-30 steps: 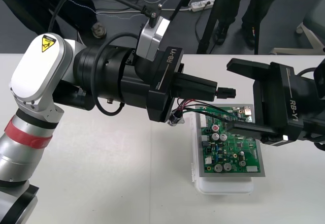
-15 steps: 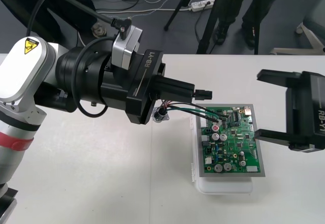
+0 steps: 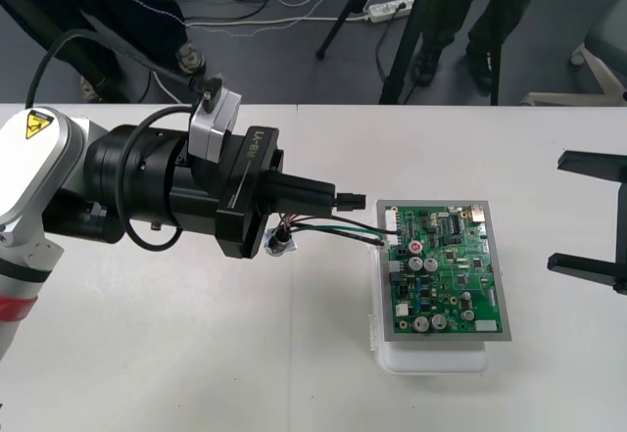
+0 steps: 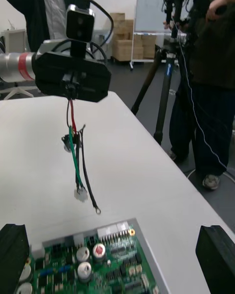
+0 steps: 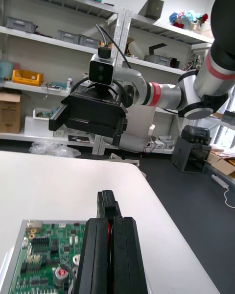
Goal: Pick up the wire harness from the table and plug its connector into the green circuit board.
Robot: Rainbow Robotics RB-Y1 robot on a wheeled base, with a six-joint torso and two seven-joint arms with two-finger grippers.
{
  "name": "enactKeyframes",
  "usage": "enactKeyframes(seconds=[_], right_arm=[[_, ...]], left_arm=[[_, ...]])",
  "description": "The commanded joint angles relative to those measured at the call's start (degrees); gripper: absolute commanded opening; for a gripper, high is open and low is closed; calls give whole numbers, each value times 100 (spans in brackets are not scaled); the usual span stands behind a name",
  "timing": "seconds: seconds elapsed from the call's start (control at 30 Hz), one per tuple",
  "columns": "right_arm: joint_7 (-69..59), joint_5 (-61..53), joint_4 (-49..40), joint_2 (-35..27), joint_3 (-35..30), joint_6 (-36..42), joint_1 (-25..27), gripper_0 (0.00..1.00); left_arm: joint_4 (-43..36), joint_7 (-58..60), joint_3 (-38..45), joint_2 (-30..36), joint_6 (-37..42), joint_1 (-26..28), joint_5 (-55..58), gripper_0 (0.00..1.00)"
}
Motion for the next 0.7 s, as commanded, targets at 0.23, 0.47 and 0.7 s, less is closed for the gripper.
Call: enactKeyframes(seconds=[0.23, 0.47, 0.7], right_arm=[[-35, 1604, 389, -382, -690, -581, 172, 100], [-167, 2773, 477, -567, -655, -687, 189, 100], [-387, 3556, 477, -628, -470, -748, 189, 100]], left_arm=[[-23, -480, 178, 207, -160, 424, -347, 0], [56, -647, 178, 216, -213, 635, -470, 0], [715, -1333, 178, 67, -582, 670, -461, 0]])
